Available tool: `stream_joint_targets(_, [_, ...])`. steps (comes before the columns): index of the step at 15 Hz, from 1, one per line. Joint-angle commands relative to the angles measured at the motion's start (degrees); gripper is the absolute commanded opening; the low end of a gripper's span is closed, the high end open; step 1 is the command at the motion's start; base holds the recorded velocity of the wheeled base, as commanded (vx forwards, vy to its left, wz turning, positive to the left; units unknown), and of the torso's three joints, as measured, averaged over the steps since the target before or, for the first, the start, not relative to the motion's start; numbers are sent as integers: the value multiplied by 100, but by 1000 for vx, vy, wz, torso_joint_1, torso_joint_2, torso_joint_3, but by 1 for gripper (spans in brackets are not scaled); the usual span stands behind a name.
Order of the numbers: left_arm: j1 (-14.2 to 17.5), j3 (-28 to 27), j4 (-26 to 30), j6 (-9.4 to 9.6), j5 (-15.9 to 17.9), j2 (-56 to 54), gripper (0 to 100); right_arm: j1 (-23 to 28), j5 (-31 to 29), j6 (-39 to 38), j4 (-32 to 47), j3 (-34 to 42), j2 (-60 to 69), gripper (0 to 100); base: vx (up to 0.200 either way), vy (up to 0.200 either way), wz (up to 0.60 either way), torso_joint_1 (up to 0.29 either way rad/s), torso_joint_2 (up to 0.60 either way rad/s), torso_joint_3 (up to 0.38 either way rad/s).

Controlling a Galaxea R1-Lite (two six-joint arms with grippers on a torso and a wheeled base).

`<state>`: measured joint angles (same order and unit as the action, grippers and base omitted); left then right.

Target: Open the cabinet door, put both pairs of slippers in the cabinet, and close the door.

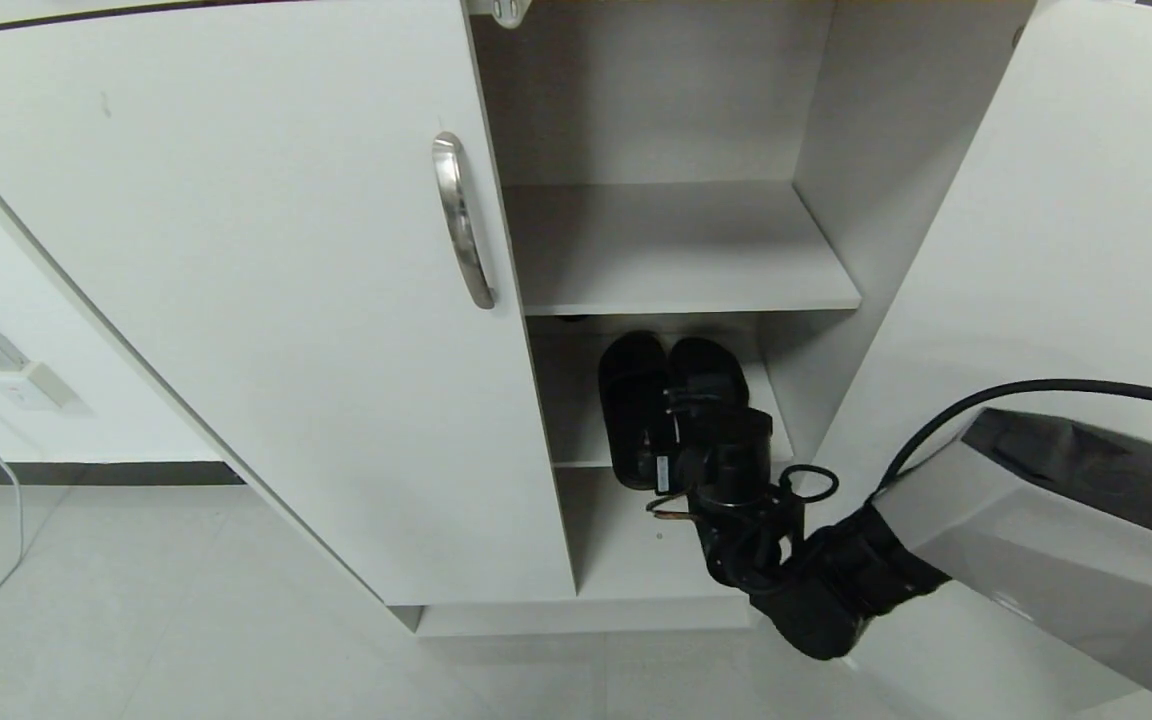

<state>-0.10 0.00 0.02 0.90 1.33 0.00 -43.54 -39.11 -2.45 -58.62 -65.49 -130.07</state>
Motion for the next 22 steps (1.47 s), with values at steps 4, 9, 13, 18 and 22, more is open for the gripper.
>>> stream_joint_targets(4, [1,0,6,6,-1,9,0,-330,87,-10,-677,1513,984,100,0,0,0,0,0,0])
stream_joint_targets(9, [1,0,-2,-2,-1,9,0,-330,96,-10,-685,1530,958,100,-200,0,0,4,1,6])
stream_joint_targets(13, [1,0,-2,-11,-45,9,0,-313,96,-10,-835,1539,966,100,-50,0,0,-1,1,1])
stream_joint_targets(18, [1,0,-2,-81,-63,9,0,-330,87,-10,-844,1557,993,100,0,0,0,0,0,0])
stream_joint_targets(22, [1,0,-2,-81,-63,9,0,-330,87,-10,-835,1574,966,100,0,0,0,0,0,0])
